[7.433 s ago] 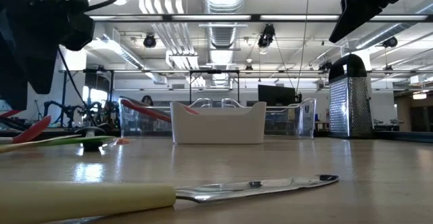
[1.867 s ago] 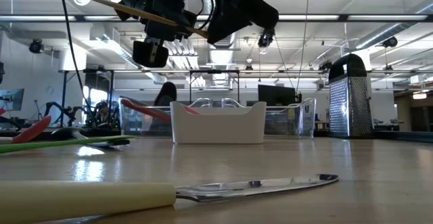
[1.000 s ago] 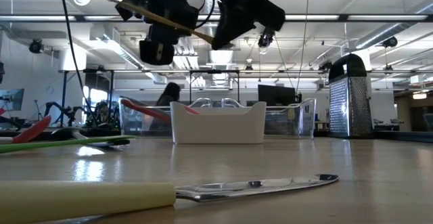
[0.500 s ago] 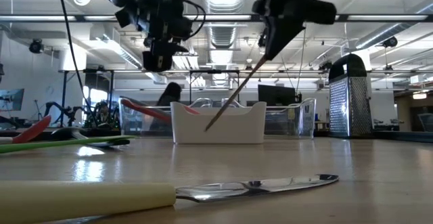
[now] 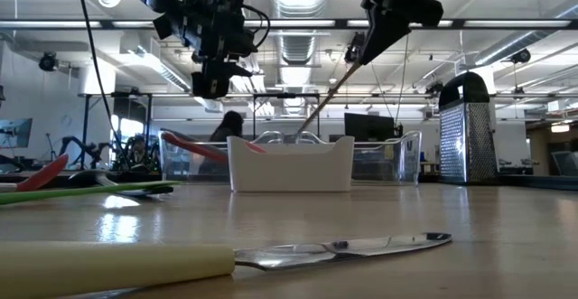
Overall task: Pick & Place Kitchen Items
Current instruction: Put the gold table knife into the right transparent bin
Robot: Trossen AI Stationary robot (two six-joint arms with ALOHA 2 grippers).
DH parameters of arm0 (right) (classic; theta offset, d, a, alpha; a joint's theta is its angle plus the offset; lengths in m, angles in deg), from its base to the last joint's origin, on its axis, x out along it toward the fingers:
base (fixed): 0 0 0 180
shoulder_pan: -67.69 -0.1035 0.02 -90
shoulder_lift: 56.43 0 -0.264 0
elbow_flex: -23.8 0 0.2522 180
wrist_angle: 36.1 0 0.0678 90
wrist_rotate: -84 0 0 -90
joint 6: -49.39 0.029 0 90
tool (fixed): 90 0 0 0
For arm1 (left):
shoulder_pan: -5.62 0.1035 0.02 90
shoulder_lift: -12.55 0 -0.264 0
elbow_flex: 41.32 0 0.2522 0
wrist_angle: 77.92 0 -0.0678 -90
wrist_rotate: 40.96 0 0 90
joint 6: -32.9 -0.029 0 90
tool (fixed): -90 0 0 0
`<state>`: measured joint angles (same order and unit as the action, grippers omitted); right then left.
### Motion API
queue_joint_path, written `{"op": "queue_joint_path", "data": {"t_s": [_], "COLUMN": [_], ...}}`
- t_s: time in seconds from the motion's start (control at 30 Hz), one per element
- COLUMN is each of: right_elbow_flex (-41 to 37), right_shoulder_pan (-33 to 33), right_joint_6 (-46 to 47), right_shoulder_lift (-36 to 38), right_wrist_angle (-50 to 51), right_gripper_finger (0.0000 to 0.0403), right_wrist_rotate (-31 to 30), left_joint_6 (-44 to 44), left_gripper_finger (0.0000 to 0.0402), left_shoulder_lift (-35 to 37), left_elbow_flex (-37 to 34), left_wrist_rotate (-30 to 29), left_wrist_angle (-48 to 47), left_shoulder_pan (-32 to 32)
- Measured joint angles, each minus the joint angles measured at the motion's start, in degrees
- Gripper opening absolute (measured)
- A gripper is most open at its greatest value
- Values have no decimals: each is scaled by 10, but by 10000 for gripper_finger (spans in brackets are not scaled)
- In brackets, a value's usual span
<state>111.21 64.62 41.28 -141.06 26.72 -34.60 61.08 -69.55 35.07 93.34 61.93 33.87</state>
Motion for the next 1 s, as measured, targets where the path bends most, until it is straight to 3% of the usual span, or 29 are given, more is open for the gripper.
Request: {"op": "queue_joint_path", "data": {"t_s": [0.63, 1.0], "right_elbow_flex": [-29, -48], "right_shoulder_pan": [35, 36], "right_joint_6": [-24, -26], "right_shoulder_lift": [29, 28], "right_wrist_angle": [-48, -79], "right_gripper_finger": [7, 7], "right_wrist_rotate": [15, 33], "left_joint_6": [-1, -32], "left_gripper_finger": [181, 179], "left_shoulder_lift": [0, -14], "left_elbow_flex": [0, -1], "left_wrist_rotate": [-4, -61], "left_wrist_angle": [9, 30], "left_shoulder_pan": [0, -28]}}
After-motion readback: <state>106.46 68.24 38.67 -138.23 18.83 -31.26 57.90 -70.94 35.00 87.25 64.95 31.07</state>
